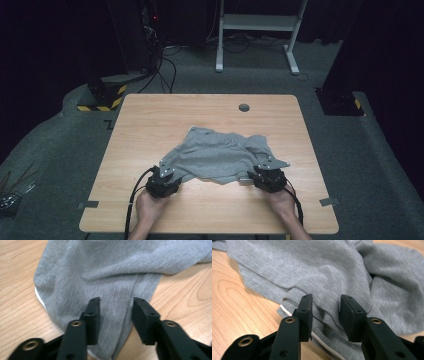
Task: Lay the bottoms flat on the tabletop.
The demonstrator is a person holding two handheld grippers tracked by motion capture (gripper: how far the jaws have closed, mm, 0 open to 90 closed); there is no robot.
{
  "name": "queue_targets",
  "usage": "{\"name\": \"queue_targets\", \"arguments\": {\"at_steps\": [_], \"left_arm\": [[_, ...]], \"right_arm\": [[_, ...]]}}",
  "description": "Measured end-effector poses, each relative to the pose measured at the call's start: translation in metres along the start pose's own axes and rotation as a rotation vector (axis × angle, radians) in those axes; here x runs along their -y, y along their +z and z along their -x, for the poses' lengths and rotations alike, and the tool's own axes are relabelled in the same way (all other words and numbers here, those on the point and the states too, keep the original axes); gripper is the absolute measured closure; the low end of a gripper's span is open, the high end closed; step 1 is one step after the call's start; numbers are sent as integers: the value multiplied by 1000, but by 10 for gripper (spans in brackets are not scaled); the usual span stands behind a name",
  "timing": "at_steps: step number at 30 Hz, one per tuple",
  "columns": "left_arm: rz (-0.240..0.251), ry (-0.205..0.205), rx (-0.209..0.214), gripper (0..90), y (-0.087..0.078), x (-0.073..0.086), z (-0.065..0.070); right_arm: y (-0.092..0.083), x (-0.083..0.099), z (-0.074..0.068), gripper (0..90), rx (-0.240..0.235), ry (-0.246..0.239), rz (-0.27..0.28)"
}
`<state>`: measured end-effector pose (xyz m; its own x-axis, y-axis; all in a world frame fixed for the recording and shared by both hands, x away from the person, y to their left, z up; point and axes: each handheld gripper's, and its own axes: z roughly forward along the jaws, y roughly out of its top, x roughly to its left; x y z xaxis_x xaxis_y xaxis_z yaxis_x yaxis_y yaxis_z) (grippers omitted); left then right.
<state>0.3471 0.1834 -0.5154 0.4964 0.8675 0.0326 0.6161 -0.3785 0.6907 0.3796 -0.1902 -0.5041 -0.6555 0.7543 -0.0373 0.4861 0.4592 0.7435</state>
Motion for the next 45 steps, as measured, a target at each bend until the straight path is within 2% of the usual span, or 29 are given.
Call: {"name": "queue_targets", "arguments": {"at_steps": [4,5,6,7,8,9,10,14,15,17,18,21,22,24,25,26,27,28,29,33,34,35,37,39,40,41,43,45], "left_arm": [[-7,17,11,748,1,-2,1],[-11,32,9,748,1,-3,1],[-14,45,6,803,2,-5,2],[-14,45,6,816,2,-5,2],[-16,44,14,828,2,-5,1],[-16,44,14,835,2,-5,1],[-17,41,19,841,2,-5,0],[5,31,34,853,-8,-5,-4],[16,29,32,853,-12,-6,-5],[29,29,27,854,-17,-6,-7],[51,25,19,855,-26,-7,-12],[60,15,2,856,-33,-6,-18],[59,-6,-3,856,-36,-1,-25],[33,-16,-2,856,-31,4,-30],[33,-16,-2,856,-31,4,-30],[8,-18,6,856,-23,10,-30],[5,-18,13,855,-20,11,-27],[5,-18,13,852,-20,11,-27],[8,-5,23,849,-17,13,-22],[6,16,23,841,-15,11,-17],[4,20,21,839,-14,9,-17],[3,18,21,838,-12,8,-17],[3,15,20,835,-10,7,-17],[6,17,17,829,-9,7,-18],[13,-2,23,824,-5,4,-20],[12,-15,25,817,-1,2,-22],[24,-36,25,812,6,-3,-26],[24,-48,26,813,9,-6,-27]], "right_arm": [[-11,1,0,623,-14,18,44],[-11,1,0,623,-14,18,44],[-13,1,-1,612,-19,14,48],[-13,1,-1,612,-19,14,48],[-8,1,-1,589,-33,10,9],[-8,1,-1,589,-33,10,9],[3,3,-1,599,-31,7,-51],[2,4,5,826,-25,19,-45],[1,5,6,849,-19,9,-48],[-1,6,8,859,-10,-3,-53],[-2,7,9,860,-3,-8,-55],[-3,8,10,860,10,-19,-60],[-2,9,12,859,36,-35,-61],[3,10,18,855,72,-40,-45],[3,10,18,855,72,-40,-45],[8,10,29,824,70,21,-25],[12,11,34,805,71,53,-34],[12,11,34,805,71,53,-34],[11,12,38,715,56,102,-15],[1,12,30,689,52,82,3],[-6,11,24,697,37,54,30],[-7,10,21,701,22,53,29],[-3,9,18,706,31,32,-6],[3,9,19,710,39,33,-25],[15,10,27,718,37,68,-20],[19,9,31,719,52,85,-3],[27,1,37,717,89,88,-7],[33,-7,43,702,90,99,-27]]}}
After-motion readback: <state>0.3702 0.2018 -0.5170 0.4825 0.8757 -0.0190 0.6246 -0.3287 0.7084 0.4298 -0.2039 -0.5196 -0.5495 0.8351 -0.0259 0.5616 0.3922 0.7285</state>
